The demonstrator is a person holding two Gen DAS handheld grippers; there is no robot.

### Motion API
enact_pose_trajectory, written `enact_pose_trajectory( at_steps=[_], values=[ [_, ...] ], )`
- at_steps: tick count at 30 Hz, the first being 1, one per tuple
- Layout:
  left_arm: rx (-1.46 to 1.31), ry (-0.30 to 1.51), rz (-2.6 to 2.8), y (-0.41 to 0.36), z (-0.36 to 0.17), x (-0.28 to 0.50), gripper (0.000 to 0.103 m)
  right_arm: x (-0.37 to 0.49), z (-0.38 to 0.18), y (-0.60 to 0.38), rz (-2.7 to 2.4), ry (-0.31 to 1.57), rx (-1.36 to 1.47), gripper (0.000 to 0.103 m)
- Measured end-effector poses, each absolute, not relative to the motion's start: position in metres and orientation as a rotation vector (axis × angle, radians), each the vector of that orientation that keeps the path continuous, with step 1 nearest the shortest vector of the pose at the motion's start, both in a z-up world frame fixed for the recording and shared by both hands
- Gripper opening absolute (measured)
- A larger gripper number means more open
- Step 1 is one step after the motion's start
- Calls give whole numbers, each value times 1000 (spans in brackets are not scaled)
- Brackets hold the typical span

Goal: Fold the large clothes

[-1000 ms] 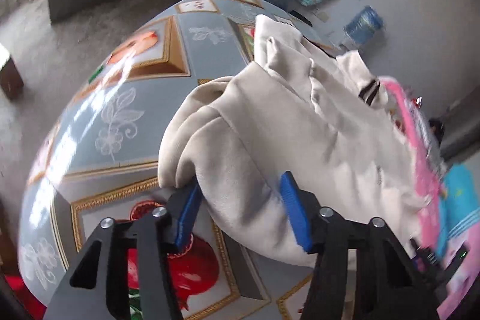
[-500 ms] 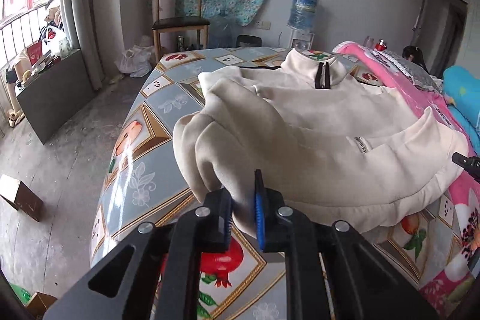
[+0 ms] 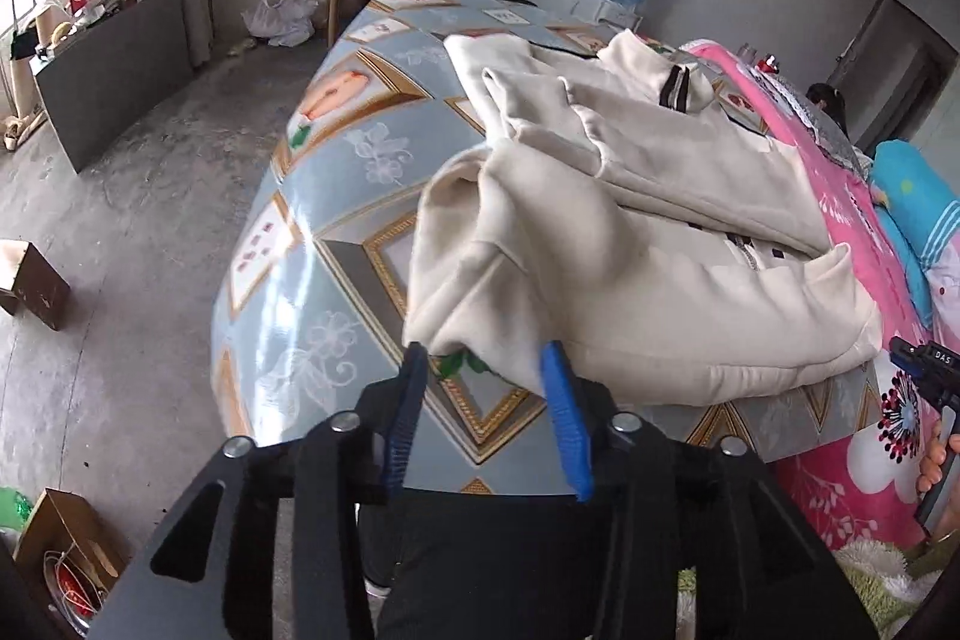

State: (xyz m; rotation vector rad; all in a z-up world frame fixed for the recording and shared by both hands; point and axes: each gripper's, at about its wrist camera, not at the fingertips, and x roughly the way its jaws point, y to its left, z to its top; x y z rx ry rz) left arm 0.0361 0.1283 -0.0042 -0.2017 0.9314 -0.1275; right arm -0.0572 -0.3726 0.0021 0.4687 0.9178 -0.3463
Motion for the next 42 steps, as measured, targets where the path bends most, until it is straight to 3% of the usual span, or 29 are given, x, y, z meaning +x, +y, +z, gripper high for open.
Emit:
enact_pose_trajectory(
  at_steps=[8, 14, 20, 25, 26, 30, 34, 42],
  values=[
    [-221, 832, -194, 137, 17, 47, 47, -9, 42, -306, 8, 878, 298, 54],
    [-87, 920, -217, 100, 2, 94, 48, 70, 6, -189, 427, 1055, 79, 55],
    [-14, 980, -189, 91, -23, 112, 46, 99, -29, -148, 525, 1179, -82, 55],
    [-61, 978, -191, 101, -30, 113, 27, 91, -46, -139, 503, 1233, -242, 19],
    [-66, 968, -187, 102, -30, 113, 22, 90, -44, -138, 486, 1223, -265, 5],
    [-93, 928, -195, 107, -22, 107, 14, 83, -12, -133, 425, 1092, -301, 4],
    [-108, 872, -184, 109, -9, 100, 13, 81, 15, -126, 332, 946, -355, 4],
    [-79, 899, -133, 113, -15, 104, 21, 106, -58, -121, 267, 1008, -399, 4]
  ],
)
